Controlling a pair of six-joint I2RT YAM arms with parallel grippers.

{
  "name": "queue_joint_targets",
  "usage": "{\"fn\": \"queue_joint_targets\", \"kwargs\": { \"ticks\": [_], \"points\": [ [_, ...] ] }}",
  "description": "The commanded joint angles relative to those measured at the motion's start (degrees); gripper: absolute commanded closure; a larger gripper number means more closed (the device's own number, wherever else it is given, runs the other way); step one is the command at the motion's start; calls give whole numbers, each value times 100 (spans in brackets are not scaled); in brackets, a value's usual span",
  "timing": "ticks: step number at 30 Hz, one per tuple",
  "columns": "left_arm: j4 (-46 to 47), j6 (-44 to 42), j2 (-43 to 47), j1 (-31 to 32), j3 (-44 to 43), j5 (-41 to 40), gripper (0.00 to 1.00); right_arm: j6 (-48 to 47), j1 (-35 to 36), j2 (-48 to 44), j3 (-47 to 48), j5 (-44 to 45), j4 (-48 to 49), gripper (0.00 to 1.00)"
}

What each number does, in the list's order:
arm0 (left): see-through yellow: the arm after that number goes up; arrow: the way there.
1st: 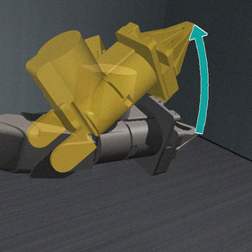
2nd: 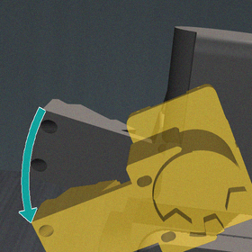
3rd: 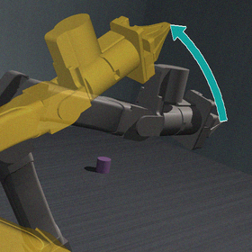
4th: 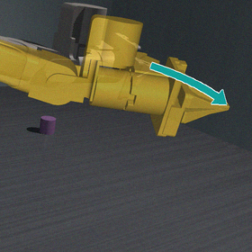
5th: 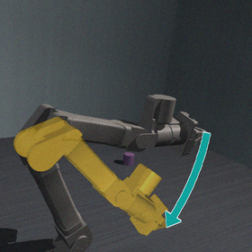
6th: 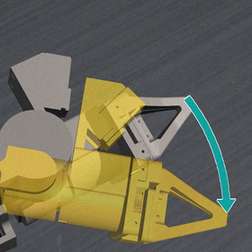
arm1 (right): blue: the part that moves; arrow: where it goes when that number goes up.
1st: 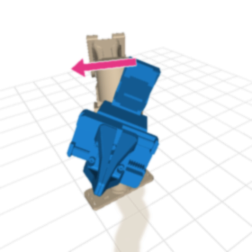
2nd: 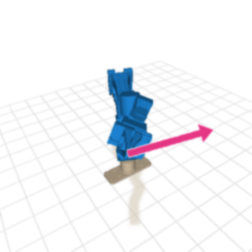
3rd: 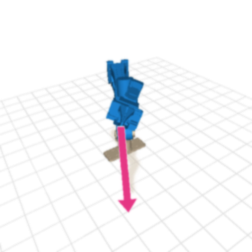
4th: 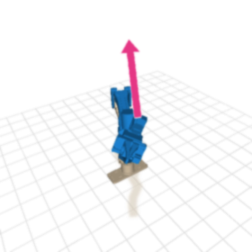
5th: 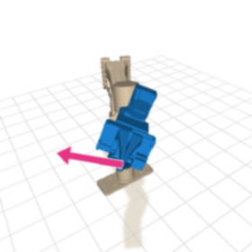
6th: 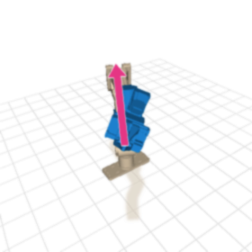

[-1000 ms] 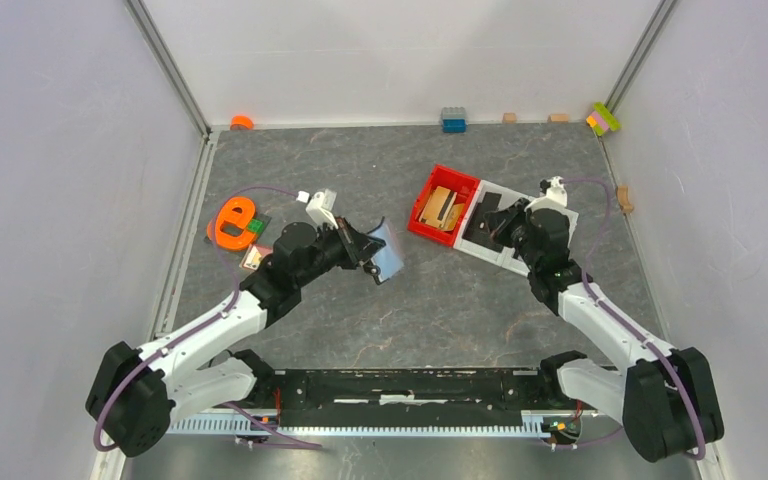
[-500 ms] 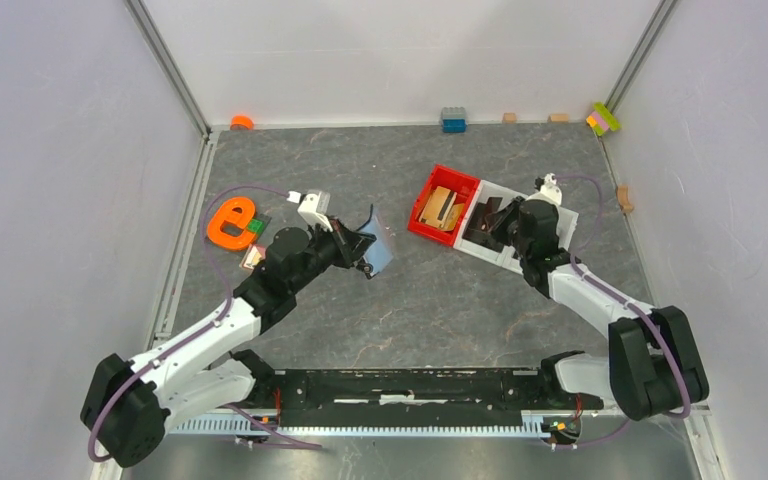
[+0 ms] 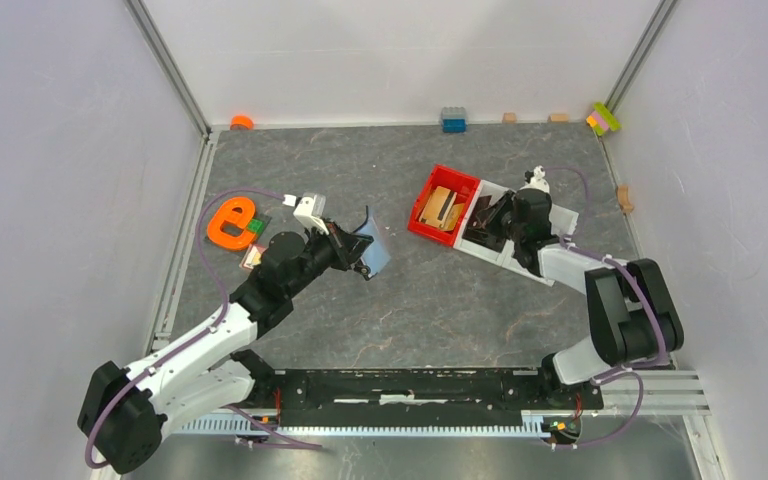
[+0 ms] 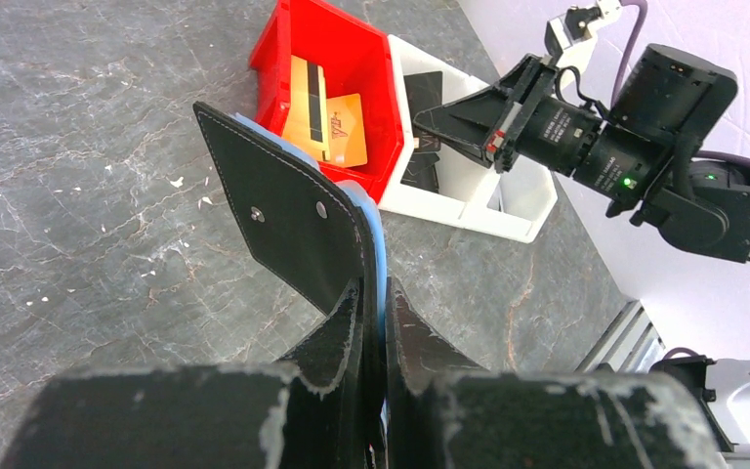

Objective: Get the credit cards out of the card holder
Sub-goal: Place the credit card in the storage box.

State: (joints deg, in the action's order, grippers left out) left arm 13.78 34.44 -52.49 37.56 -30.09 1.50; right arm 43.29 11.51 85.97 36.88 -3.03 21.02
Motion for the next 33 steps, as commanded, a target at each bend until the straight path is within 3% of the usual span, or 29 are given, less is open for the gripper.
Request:
{"fn": "queue_joint_targets", "kwargs": {
  "ticks": [1,11,17,22,30,33],
  "points": [
    [389,-143,109,-16,-9,-132,98,-63,-26,271,450,40,128,97],
    [389,-131,-41,-21,-34,-82,98,-207,-39,-256,445,810,-553,64],
    [389,-130,-51,-20,-41,33,98,-626,-26,-883,193,603,-455,59],
    [689,-111,-3,-21,44,373,98,-1070,112,-1506,-124,-492,5,56],
    [1668,257,-145,-20,248,1376,98,-1449,1217,-2417,-707,-1643,333,2],
    [1982,400,-299,-19,273,1716,98,-1419,1257,-2911,-1329,-1878,628,2]
  ]
}}
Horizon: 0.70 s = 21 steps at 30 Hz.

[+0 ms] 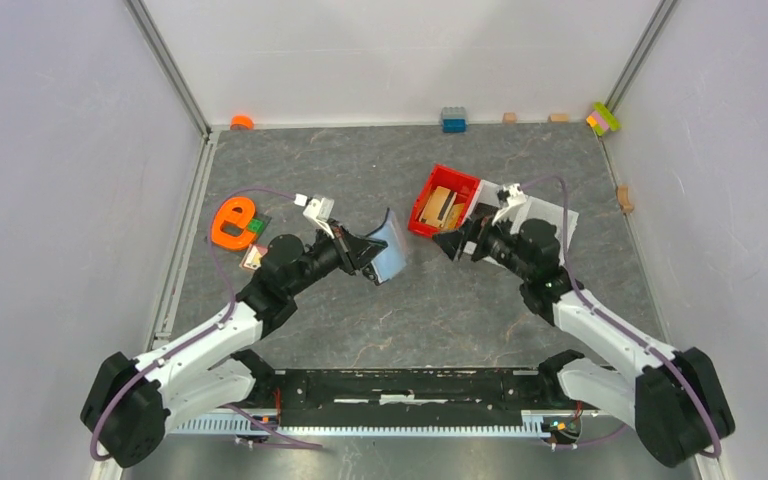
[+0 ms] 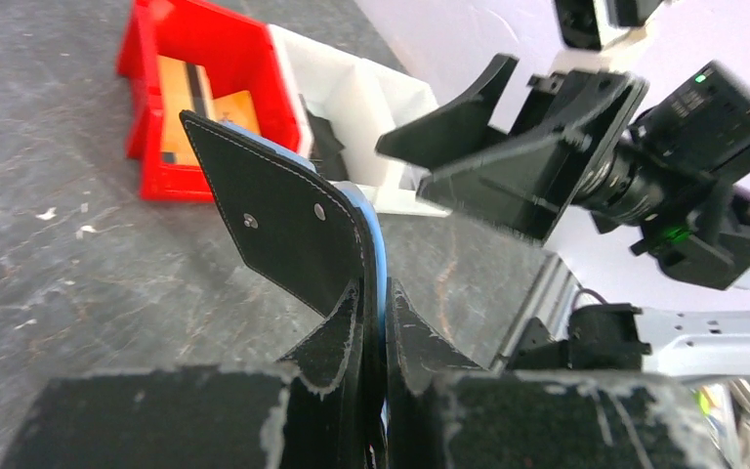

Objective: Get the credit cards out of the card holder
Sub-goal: Place the credit card in the storage box, then remove the credit card from the card holder.

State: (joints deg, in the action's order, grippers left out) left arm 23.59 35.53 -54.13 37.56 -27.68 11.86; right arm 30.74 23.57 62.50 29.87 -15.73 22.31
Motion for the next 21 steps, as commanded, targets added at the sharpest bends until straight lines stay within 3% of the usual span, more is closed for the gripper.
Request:
{"fn": "queue_joint_targets", "kwargs": {
  "ticks": [1,7,14,21],
  "points": [
    [1129,312,-169,-16,48,768,98,-162,51,-721,-843,-624,661,2],
    [1927,531,-233,-23,210,1421,98,245,41,-613,-1079,-1256,1339,2],
    [3045,1056,-542,-19,263,2238,98,1200,-47,-422,-1488,-2290,3250,2],
    [3571,1351,-576,-16,333,2486,98,2264,-133,-343,-1739,-2243,4288,2]
  ]
}}
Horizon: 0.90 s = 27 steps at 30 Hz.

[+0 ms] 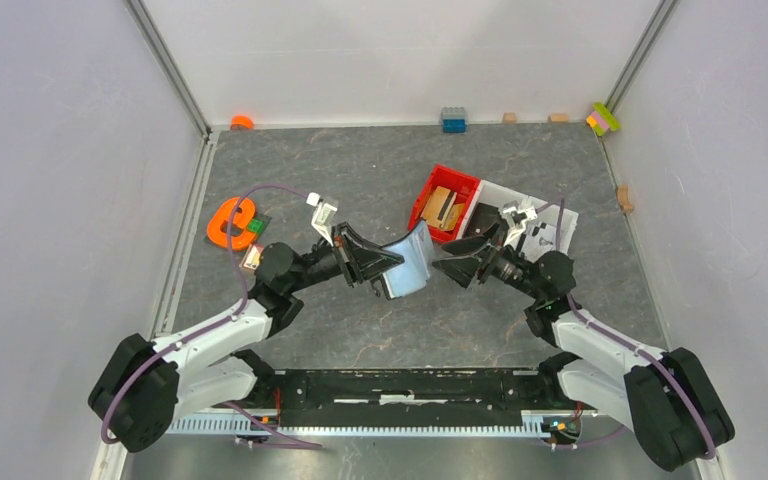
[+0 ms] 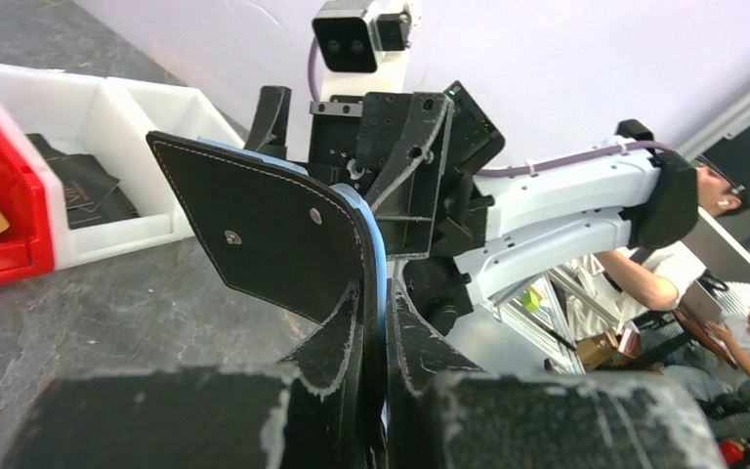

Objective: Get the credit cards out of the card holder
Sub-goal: Remove the credit card from the card holder.

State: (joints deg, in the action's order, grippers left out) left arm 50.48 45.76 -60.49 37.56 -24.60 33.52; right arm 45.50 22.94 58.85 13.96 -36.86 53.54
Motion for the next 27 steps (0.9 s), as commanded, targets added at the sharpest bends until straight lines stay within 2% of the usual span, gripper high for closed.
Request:
{"fn": "queue_joint_targets", "kwargs": {
  "ticks": [1,6,10,13,24,27],
  "points": [
    [958,352,55,-20,38,352,98,993,-70,13,-200,-40,1330,2],
    [1456,632,-43,-12,61,600,98,1515,-70,54,-341,179,1663,2],
    [2085,984,-181,6,99,808,98,2237,-62,157,-634,142,3061,2],
    [2490,1184,-243,14,153,836,98,2178,-54,191,-598,160,2853,2],
    [2533,1206,-226,93,116,883,98,2152,443,695,-299,-92,2999,2],
    [2515,1195,-207,102,120,869,98,2527,520,873,-340,-195,3762,2]
  ]
}}
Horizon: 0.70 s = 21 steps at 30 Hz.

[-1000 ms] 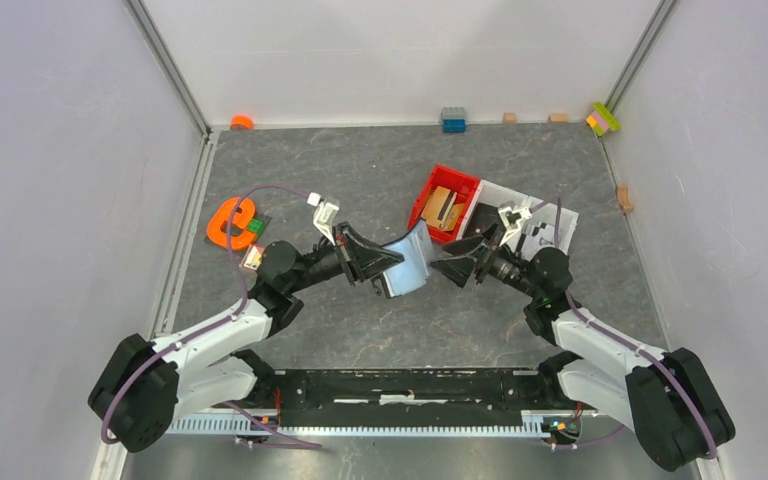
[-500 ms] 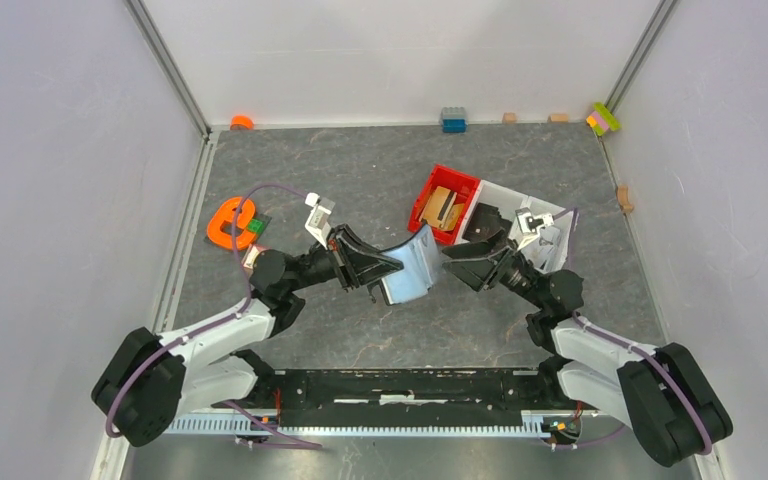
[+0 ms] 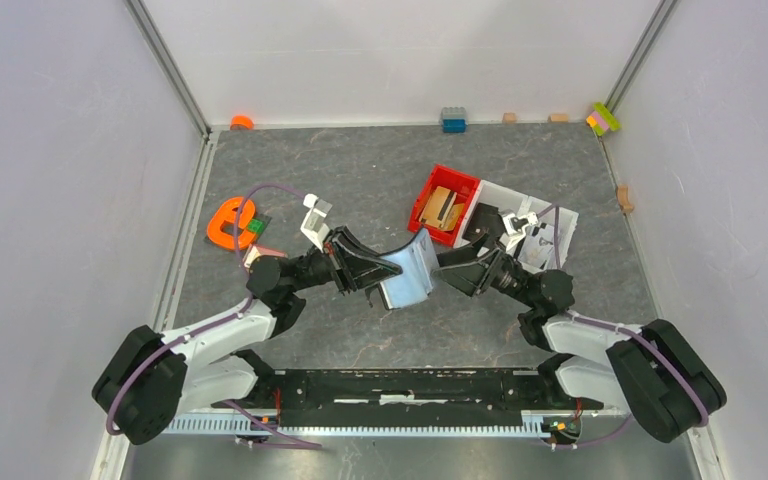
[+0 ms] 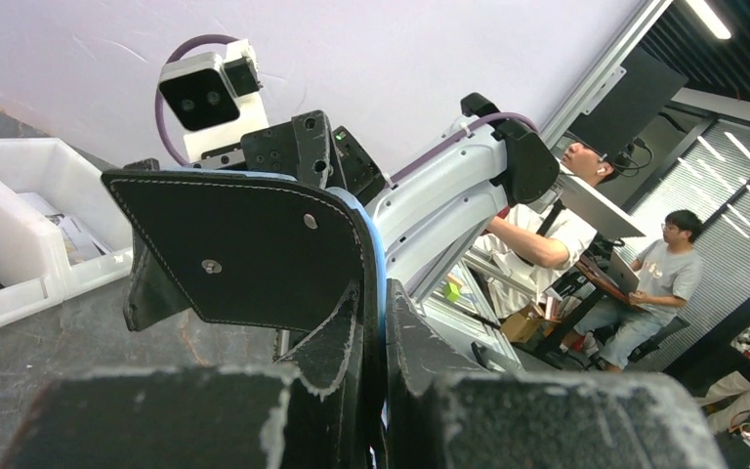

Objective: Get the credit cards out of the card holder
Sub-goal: Remove the credit card from the card holder.

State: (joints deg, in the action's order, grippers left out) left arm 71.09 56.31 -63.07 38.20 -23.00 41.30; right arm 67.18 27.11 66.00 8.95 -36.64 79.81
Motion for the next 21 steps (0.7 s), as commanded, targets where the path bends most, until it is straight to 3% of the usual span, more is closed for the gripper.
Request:
{"fn": "queue_joint_targets", "kwargs": {
  "ticks": [1,6,14,21],
  "points": [
    [442,126,56,39,-33,68,98,530,101,200,149,-244,1468,2],
    [-319,-316,423,39,68,-359,98,671,134,247,291,-502,1511,3],
    [-2452,-1341,980,39,-95,-1313,98,373,110,52,225,-420,1382,18],
    [-2691,-1393,828,39,-187,-1377,98,38,-15,-324,52,-206,1103,22]
  ]
}}
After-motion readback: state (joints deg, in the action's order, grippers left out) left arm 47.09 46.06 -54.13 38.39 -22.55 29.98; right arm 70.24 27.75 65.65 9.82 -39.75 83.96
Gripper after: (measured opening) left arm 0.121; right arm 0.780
